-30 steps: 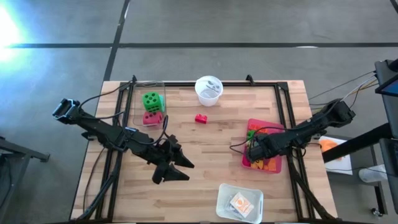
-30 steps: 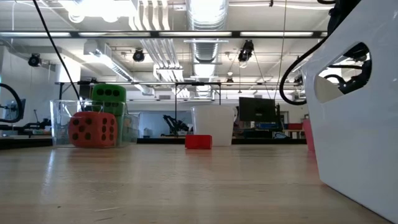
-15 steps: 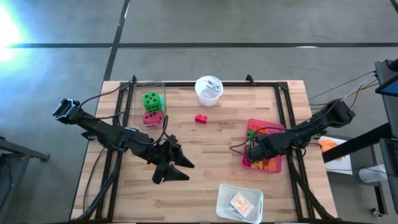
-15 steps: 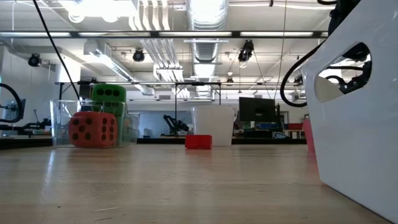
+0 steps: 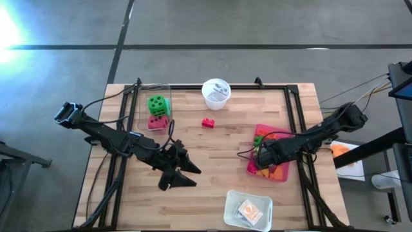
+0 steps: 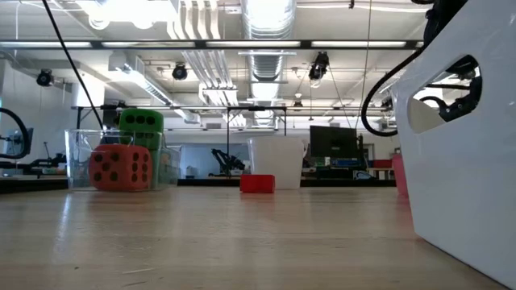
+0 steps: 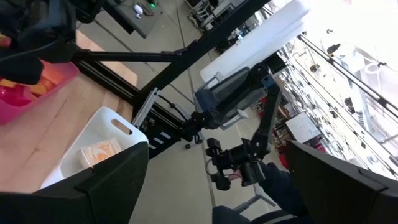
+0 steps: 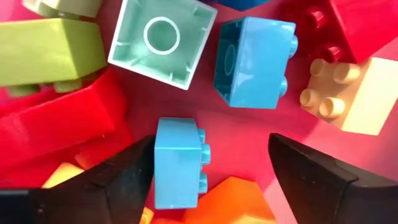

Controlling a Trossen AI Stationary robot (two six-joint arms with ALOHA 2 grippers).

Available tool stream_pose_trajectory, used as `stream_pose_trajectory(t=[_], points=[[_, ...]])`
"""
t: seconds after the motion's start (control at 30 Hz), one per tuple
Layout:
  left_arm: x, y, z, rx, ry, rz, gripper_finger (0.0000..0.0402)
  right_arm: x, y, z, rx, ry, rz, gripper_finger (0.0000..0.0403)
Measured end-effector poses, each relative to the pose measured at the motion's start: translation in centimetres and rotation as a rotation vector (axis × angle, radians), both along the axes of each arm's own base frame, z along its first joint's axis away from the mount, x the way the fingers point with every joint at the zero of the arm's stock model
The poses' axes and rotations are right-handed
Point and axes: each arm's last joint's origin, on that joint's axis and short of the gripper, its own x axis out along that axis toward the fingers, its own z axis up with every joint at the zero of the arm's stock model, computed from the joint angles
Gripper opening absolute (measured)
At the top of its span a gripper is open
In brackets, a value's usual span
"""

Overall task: Pick & Place Toys
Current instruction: Put the light blue game piece into the pink bin, then put the red game piece into the pink bin

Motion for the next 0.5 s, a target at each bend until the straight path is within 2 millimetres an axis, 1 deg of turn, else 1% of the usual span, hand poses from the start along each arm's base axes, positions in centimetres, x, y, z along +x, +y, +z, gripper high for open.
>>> stream_pose_trajectory(t=[0.2, 0.33, 0.5], points=[[0.0, 0.1, -0.1, 0.004, 0.005, 0.018, 0.0379, 0.5, 0.2, 0.9, 0.005, -0.010, 0.024, 0.0329], [0.1, 0.1, -0.1, 0.007, 0.008, 0.029, 0.0379, 0.8, 0.3, 1.9, 0.003, 0.001, 0.047, 0.0331], [0.1, 0.4, -0.4, 0.019, 0.037, 0.055, 0.0379, 1.5, 0.6, 3.8, 0.012, 0.002, 0.103, 0.0331]])
